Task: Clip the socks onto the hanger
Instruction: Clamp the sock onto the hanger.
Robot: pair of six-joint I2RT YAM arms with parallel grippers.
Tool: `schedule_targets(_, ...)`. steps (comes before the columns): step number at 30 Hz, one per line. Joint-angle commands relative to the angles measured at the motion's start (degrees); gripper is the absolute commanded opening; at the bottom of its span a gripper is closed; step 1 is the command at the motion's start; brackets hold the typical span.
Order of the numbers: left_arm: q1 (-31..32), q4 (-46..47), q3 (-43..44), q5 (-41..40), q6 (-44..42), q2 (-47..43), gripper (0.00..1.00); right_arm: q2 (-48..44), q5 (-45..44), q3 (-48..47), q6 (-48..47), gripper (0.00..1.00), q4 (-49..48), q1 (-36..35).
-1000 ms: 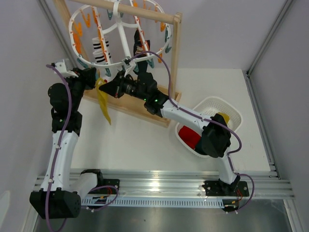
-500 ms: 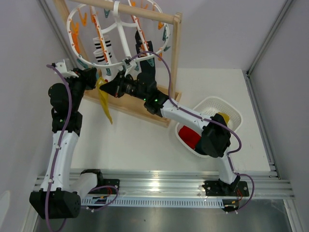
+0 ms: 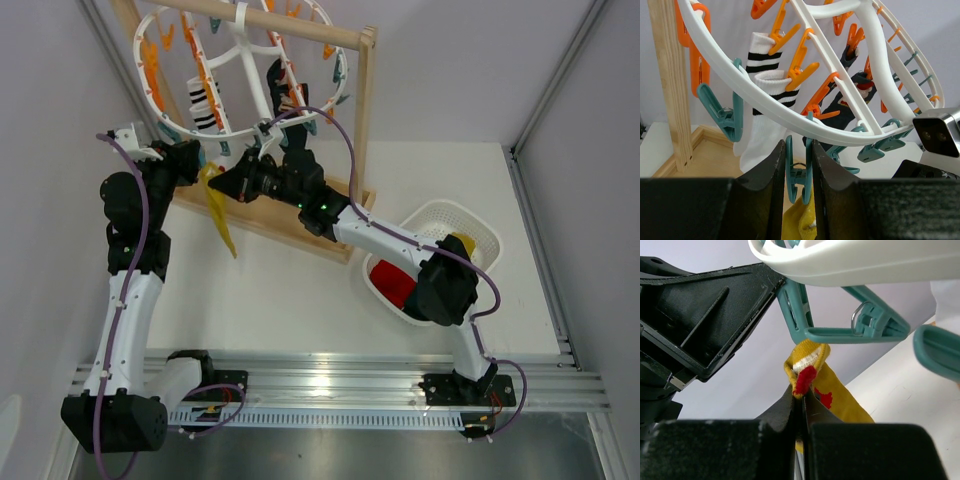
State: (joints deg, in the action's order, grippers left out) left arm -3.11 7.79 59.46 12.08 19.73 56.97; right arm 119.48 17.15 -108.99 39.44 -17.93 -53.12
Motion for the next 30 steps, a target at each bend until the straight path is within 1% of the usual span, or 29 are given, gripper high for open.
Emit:
schedule_targets(1,0.74,3.55,0.66,0.32,1.37,-1.07,0.01,1.72,-0.19,-1.14,2.48,0.0,2.38,-0.67)
schedule_targets(8,0.83,3.72,0.66,0.23,1.37,-0.98,0.01,1.37,0.08,-0.7,2.75,0.0,2.29,-1.02)
schedule_targets(13,0.83,3.72,0.57,0.32,1.46,-1.07,0.01,1.89,-0.1,-1.93,2.84,0.0,4.04,-1.02)
schedule_targets(30,0.74,3.81,-0.13,0.67,1.46,-1.33,0.01,2.16,0.17,-1.75,3.89,0.0,1.24,-0.67)
